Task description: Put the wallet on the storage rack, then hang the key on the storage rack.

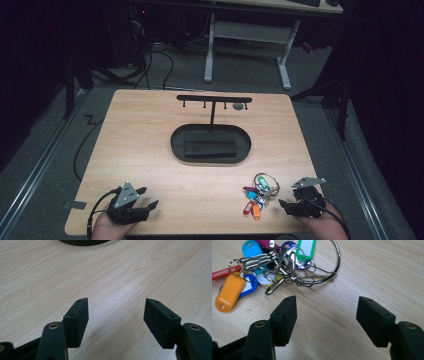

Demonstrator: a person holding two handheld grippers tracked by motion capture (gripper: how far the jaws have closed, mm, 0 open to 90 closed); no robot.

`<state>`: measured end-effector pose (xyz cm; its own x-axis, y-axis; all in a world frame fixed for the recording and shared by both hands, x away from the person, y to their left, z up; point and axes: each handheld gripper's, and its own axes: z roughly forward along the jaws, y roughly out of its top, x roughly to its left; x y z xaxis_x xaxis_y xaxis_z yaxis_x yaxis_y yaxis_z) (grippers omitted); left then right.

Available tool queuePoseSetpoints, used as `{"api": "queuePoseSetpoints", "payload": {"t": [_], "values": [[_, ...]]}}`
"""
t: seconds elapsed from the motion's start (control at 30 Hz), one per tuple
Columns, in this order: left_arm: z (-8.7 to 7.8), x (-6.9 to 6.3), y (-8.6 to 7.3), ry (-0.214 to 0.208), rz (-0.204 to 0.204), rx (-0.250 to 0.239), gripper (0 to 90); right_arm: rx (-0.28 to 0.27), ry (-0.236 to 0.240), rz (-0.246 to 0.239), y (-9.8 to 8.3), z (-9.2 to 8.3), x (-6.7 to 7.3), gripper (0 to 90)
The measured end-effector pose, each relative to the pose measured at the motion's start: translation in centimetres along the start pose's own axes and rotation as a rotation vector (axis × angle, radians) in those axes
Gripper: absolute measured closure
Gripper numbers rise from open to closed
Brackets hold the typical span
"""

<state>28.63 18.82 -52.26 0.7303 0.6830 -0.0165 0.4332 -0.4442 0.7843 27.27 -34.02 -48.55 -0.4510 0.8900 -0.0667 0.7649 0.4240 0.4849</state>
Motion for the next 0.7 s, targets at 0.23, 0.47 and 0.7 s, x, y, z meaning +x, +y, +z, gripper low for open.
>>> {"api": "queuePoseSetpoints", "payload": {"t": [0.23, 0.47, 0.7], "values": [[0.1, 0.1, 0.1, 0.021, 0.011, 0.003, 37.0, 0.076, 0.026, -0.049, 1.1, 0.0, 0.5, 32.6], [-0.1, 0.4, -0.1, 0.042, 0.004, -0.014, 36.1, 0.145, 0.039, -0.067, 2.4, 0.1, 0.6, 32.8], [-0.8, 0.7, -0.2, 0.061, -0.022, -0.046, 35.7, 0.203, 0.061, -0.105, 3.9, 0.2, 1.3, 35.4]]}}
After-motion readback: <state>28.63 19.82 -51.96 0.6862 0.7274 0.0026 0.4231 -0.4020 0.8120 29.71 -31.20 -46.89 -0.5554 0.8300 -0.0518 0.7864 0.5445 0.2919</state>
